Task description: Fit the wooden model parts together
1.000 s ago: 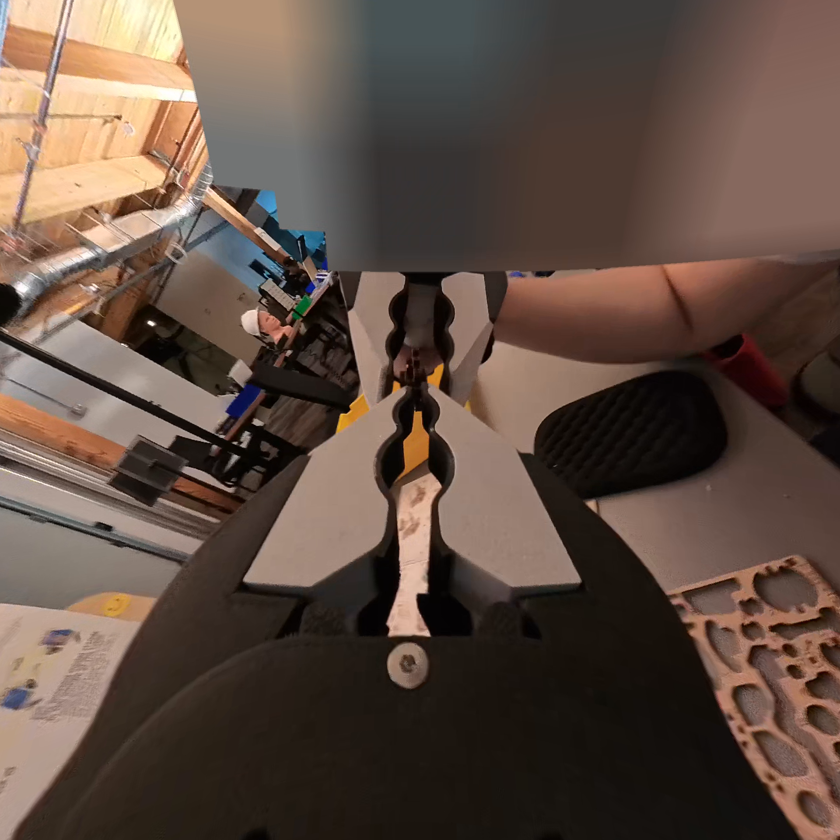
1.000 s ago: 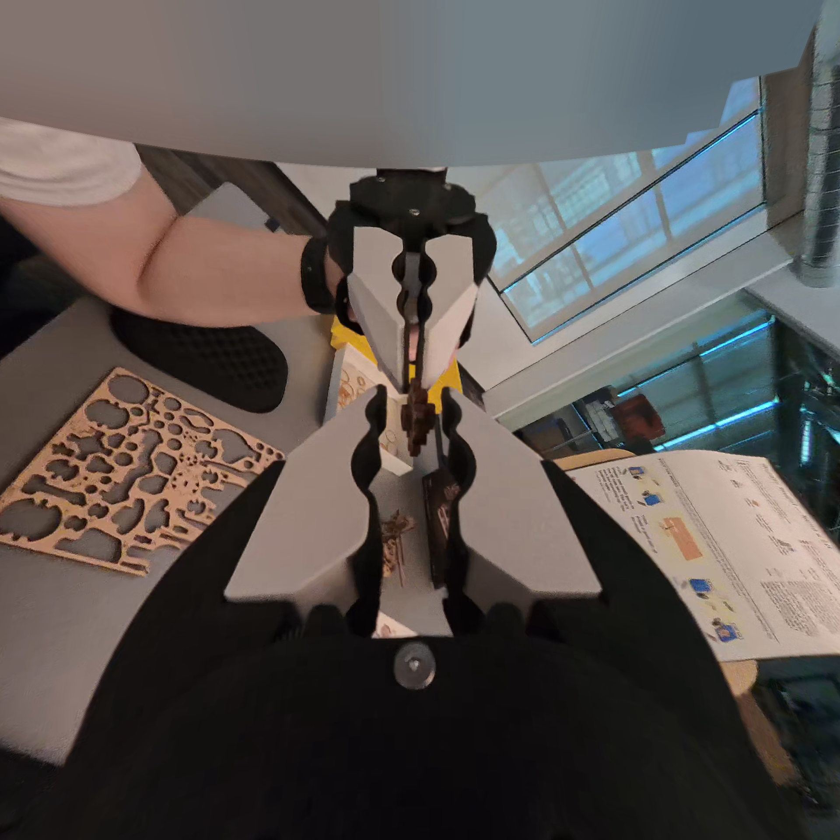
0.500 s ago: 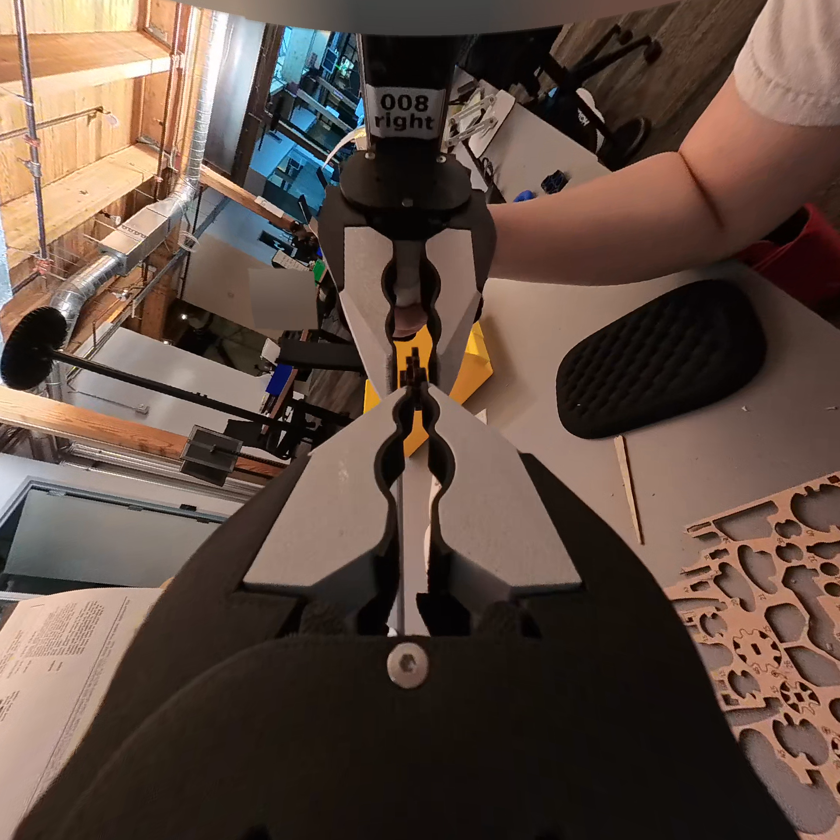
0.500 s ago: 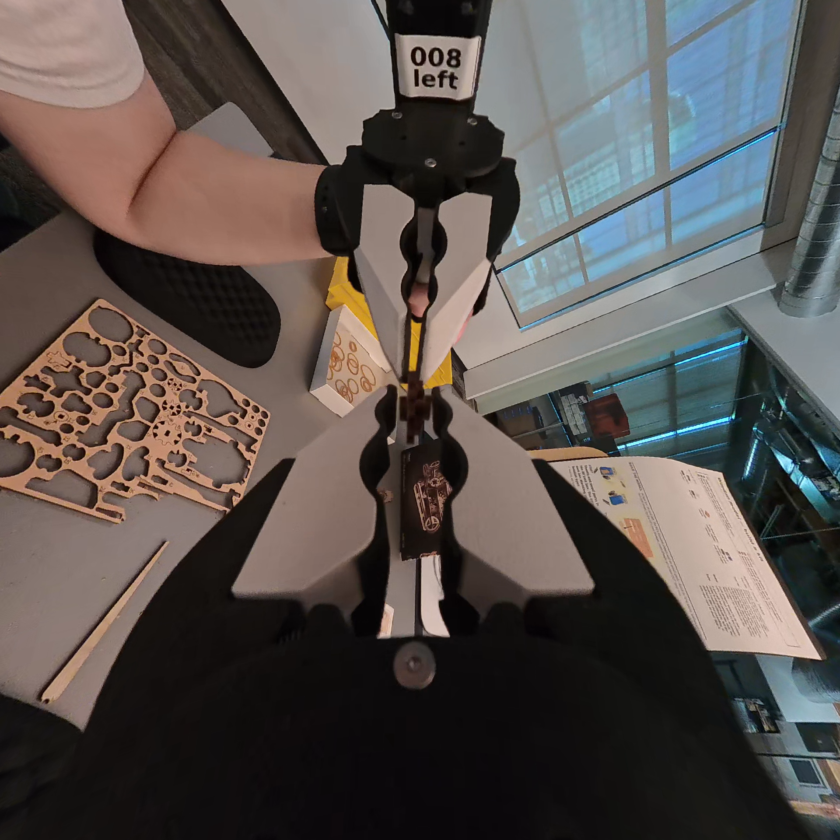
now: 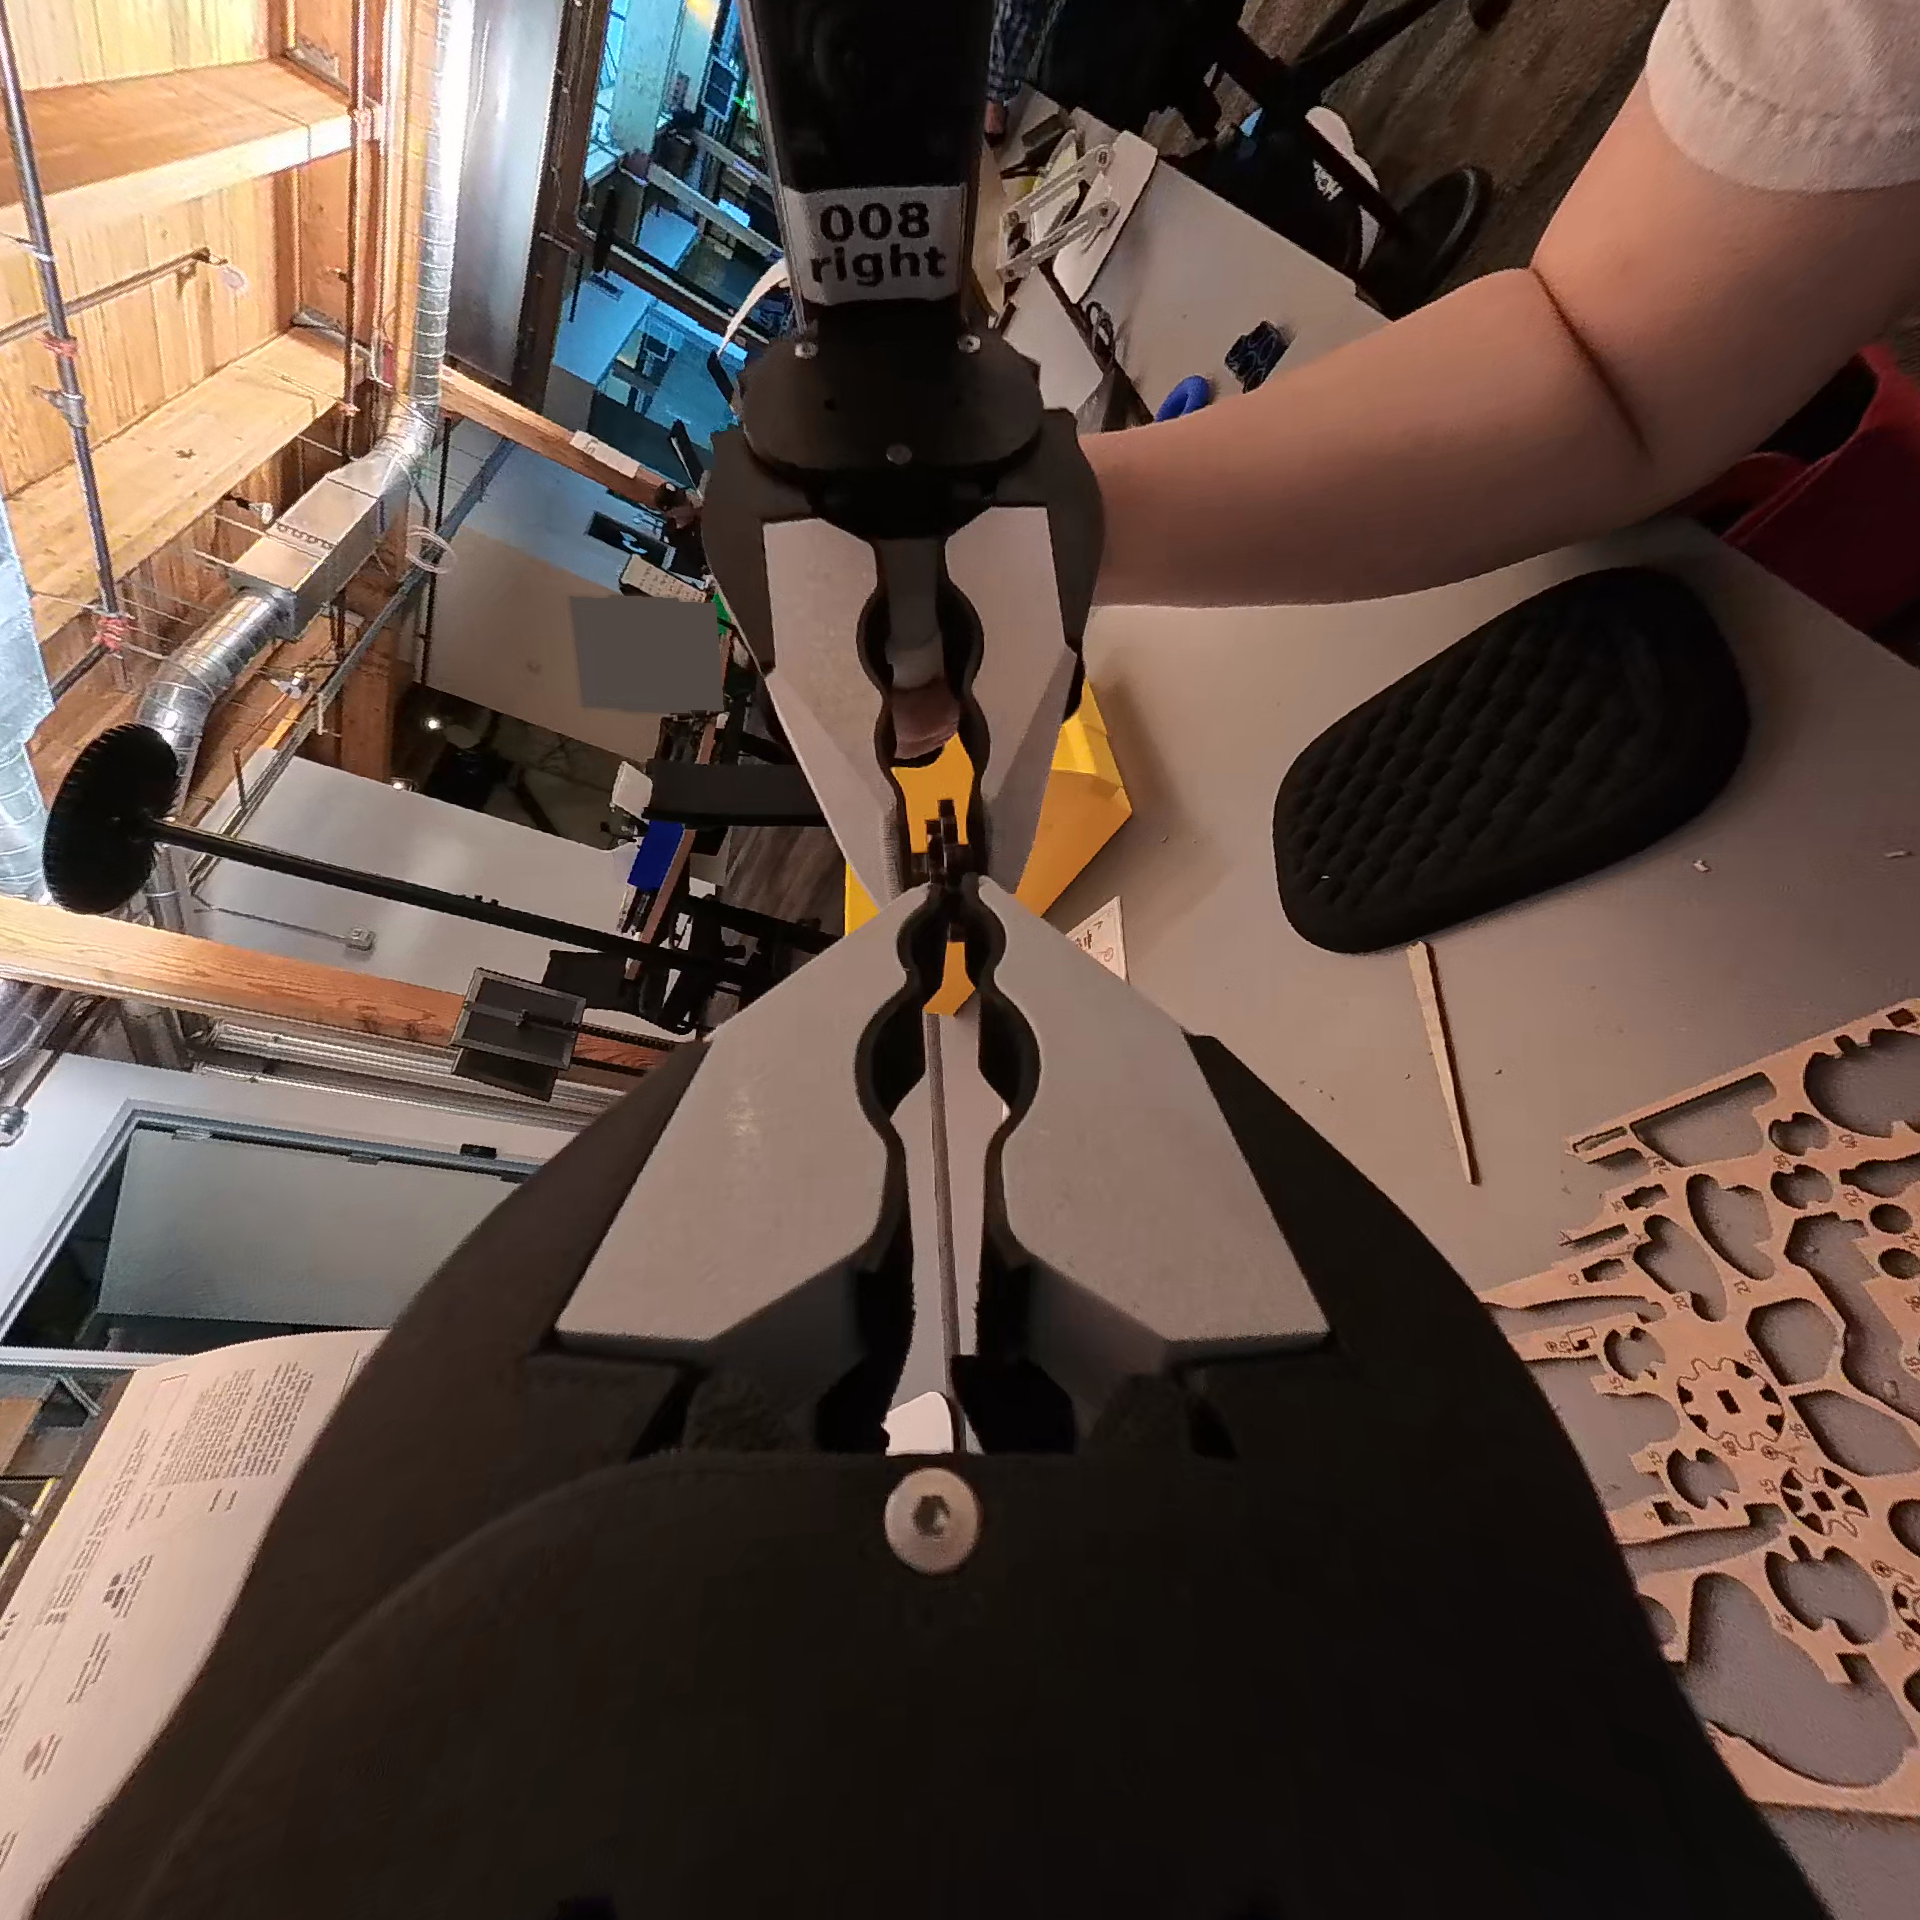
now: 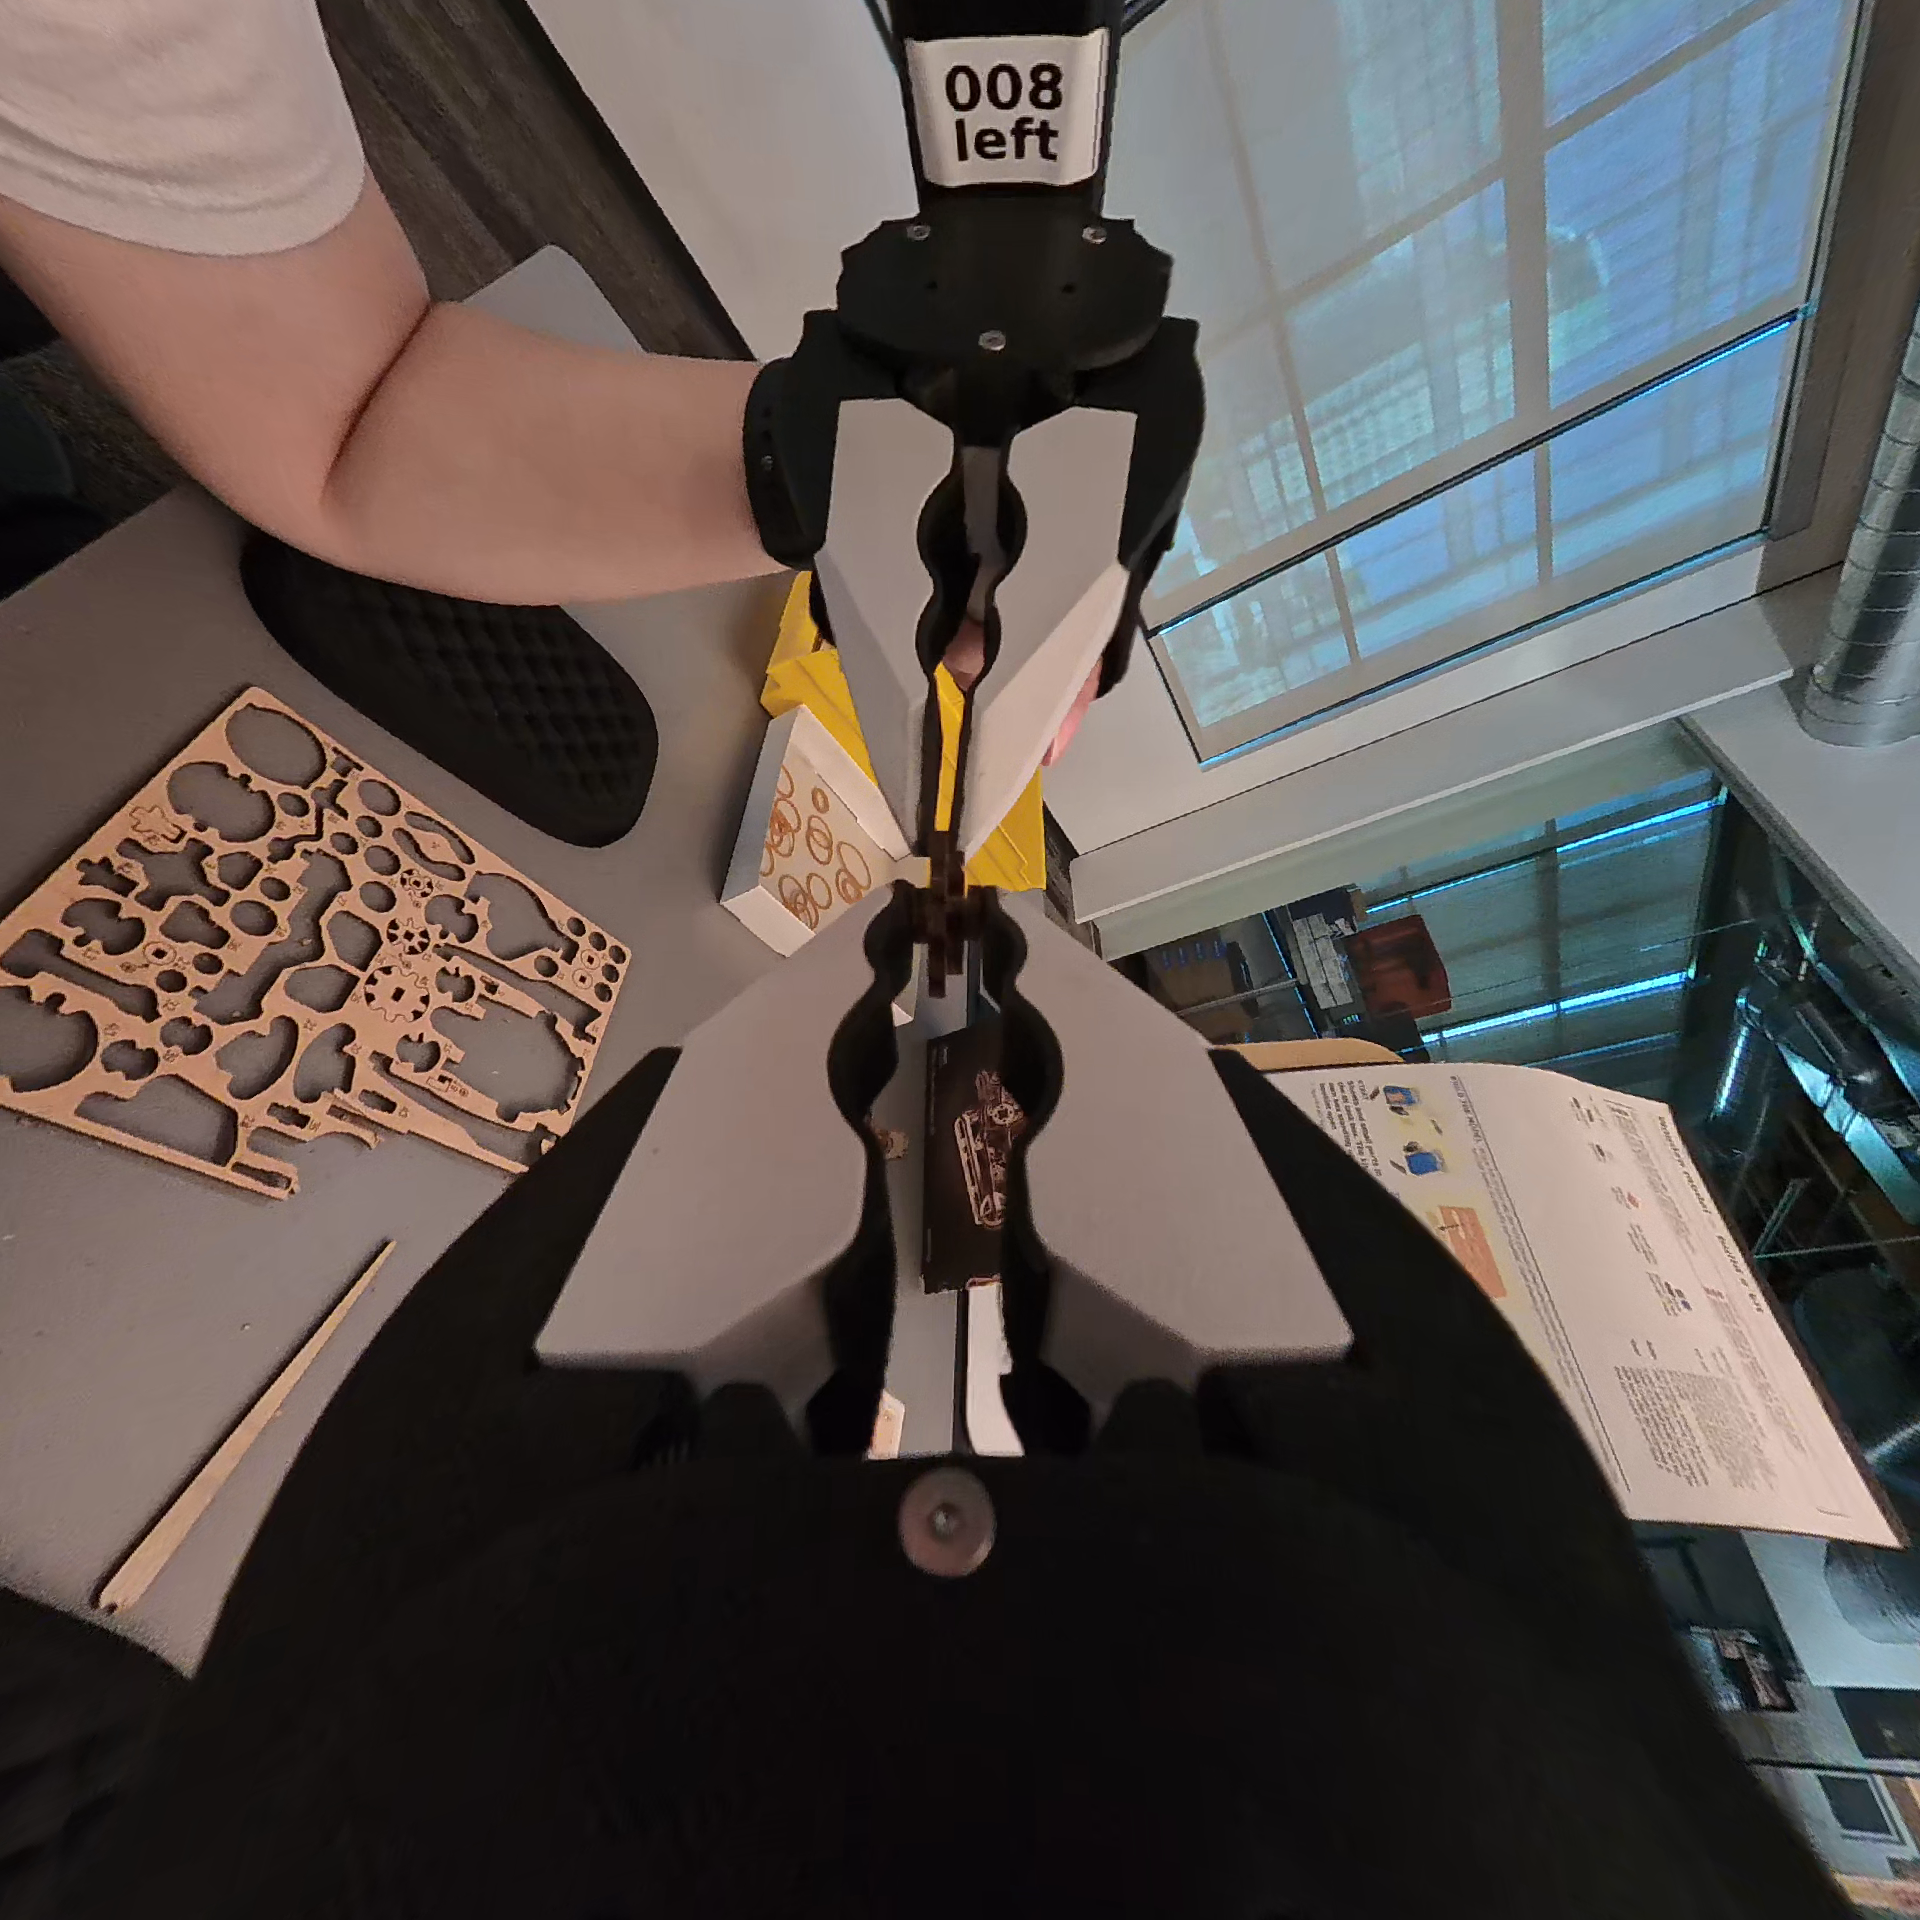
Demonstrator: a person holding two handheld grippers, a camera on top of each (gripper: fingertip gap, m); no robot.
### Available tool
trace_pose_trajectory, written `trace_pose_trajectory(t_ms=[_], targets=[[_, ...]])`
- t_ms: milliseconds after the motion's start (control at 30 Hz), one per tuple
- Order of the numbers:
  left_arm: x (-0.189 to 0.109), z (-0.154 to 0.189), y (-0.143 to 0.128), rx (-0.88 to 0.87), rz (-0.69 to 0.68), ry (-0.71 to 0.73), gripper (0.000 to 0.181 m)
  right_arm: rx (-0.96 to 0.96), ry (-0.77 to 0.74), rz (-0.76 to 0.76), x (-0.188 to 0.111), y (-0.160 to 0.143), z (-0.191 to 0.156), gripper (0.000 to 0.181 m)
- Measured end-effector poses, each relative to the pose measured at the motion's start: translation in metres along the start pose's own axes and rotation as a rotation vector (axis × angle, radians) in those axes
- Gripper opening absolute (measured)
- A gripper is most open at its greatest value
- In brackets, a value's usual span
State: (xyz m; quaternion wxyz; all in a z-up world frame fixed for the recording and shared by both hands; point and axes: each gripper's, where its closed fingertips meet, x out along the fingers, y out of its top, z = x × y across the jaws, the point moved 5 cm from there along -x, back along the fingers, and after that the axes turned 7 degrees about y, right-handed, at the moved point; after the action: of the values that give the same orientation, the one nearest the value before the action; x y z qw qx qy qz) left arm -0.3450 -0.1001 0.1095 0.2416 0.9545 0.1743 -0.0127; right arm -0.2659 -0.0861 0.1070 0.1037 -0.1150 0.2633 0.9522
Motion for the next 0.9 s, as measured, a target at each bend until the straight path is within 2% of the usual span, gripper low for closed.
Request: trace_pose_trajectory(t_ms=[267,367,433,467,667,900], targets=[[0.001,0.005,-0.001,-0.001,-0.012,-0.043,0.000,-0.017,0.028,-0.015,0.001,-0.002,-0.005,0.012],[0.001,0.000,0.000,-0.018,-0.001,-0.012,0.000,0.034,0.013,0.008,0.001,-0.004,0.000,0.013],[0.004,0.001,0.000,-0.013,0.003,-0.004,0.000,0.028,-0.022,-0.029,0.006,-0.008,0.003,0.030],[0.006,0.002,0.001,-0.006,0.000,-0.008,0.000,0.019,-0.018,-0.060,0.009,-0.010,0.002,0.030],[0.024,0.009,-0.002,0.031,-0.051,0.004,0.000,-0.054,-0.038,-0.206,0.025,-0.016,-0.002,0.021],[0.028,0.012,0.006,0.021,-0.004,0.001,0.000,-0.090,-0.038,-0.298,0.036,-0.028,-0.004,0.021]])
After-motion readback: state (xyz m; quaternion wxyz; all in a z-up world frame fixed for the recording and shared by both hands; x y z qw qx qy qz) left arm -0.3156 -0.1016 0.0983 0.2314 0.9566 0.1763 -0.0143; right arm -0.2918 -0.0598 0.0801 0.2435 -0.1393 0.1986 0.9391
